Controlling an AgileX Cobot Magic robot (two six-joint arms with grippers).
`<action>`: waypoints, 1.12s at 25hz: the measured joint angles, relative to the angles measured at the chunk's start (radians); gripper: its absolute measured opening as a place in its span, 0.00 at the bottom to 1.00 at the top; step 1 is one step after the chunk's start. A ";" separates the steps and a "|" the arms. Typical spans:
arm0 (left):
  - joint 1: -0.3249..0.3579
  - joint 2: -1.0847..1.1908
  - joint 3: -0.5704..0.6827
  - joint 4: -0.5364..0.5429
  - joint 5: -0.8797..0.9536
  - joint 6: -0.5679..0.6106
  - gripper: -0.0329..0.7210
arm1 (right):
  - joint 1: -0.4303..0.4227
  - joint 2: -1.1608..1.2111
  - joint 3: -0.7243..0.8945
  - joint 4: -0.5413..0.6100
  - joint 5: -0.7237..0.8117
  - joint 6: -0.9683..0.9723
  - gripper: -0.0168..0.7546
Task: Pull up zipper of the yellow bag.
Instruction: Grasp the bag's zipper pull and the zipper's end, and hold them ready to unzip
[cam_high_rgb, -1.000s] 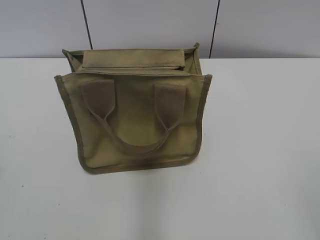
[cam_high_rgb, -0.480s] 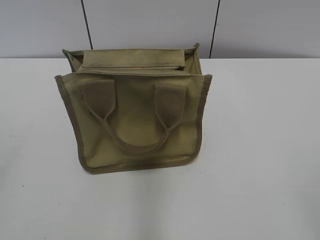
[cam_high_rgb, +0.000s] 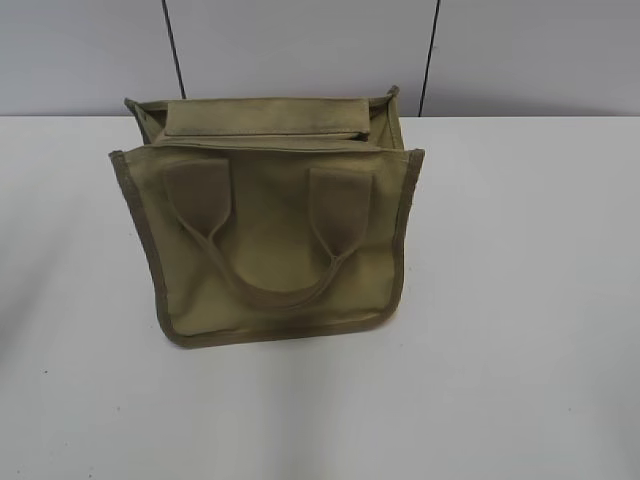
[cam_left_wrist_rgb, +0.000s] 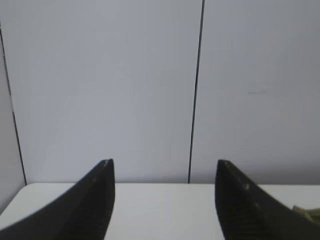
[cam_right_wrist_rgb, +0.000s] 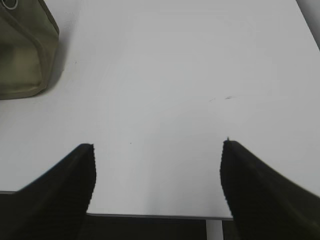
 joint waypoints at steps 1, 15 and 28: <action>-0.001 0.077 0.003 0.008 -0.059 0.000 0.67 | 0.000 0.000 0.000 0.000 0.000 0.000 0.79; -0.162 0.784 0.009 0.339 -0.442 -0.126 0.58 | 0.000 0.000 0.000 0.000 0.000 0.000 0.79; -0.157 1.146 0.009 0.587 -0.791 -0.179 0.44 | 0.000 0.000 0.000 0.000 0.000 0.000 0.79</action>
